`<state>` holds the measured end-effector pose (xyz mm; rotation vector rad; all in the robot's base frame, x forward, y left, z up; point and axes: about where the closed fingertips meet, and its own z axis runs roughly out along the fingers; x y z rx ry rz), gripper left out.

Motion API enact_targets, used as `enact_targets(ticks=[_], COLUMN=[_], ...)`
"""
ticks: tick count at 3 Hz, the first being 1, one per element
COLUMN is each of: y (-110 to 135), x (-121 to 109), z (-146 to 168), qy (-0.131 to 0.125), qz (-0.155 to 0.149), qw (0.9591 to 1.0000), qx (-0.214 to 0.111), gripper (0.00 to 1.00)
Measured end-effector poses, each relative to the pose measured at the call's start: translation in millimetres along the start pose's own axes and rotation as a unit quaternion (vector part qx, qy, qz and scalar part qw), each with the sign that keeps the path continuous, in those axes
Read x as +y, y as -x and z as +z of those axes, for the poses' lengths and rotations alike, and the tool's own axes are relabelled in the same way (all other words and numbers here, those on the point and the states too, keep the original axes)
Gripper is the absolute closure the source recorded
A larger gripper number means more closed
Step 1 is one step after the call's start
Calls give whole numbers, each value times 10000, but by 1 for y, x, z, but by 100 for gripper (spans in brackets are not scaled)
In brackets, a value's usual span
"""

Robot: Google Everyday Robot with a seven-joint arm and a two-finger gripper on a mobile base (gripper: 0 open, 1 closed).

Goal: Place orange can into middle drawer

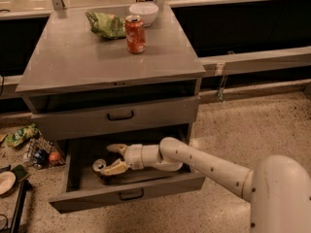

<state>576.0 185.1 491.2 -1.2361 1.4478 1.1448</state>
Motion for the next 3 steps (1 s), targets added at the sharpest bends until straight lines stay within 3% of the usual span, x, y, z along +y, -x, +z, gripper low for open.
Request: enact_targets(ticks=[1, 2, 3], y=[33, 72, 70], x=[6, 21, 20], z=[-42, -67, -63], qy=[-192, 96, 80], qz=[48, -80, -67], qw=[9996, 9993, 9993], qx=[-222, -360, -354], gripper=[63, 92, 79])
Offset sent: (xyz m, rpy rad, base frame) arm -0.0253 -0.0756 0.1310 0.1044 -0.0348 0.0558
